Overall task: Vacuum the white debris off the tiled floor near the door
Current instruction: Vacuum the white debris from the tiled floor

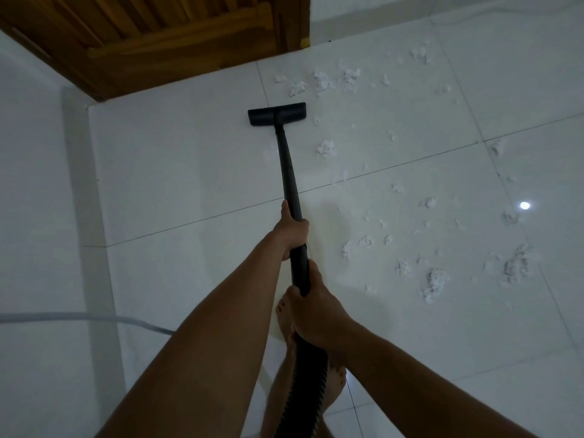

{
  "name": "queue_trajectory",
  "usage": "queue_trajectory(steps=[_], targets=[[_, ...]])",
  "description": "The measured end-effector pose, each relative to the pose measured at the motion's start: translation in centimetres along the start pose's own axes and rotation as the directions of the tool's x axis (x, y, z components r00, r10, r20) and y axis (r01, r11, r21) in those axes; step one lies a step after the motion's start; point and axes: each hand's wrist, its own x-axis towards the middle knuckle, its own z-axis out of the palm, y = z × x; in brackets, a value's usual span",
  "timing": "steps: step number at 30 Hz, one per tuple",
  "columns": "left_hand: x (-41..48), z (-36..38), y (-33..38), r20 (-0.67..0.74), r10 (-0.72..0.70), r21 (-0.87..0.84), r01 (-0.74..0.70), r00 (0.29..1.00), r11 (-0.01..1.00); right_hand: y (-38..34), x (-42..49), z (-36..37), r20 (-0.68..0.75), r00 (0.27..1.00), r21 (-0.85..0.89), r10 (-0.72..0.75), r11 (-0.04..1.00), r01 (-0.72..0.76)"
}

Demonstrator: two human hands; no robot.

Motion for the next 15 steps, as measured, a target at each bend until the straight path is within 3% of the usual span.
queue_trajectory(steps=[7, 15], targets=[[-2.3, 0.3, 0.5, -0.013, 0.002, 0.010, -0.002, 1.000, 1.000, -0.6, -2.0, -0.8, 0.022, 1.000, -0.030, -0.019, 0.999, 0.020], [-6.0, 2.0, -0.9, -0.046, 0.019, 0.192, -0.010, 0.999, 0.981, 1.1, -5.4, -1.1, 0.054, 0.998, 0.024, 0.015, 1.000, -0.017]])
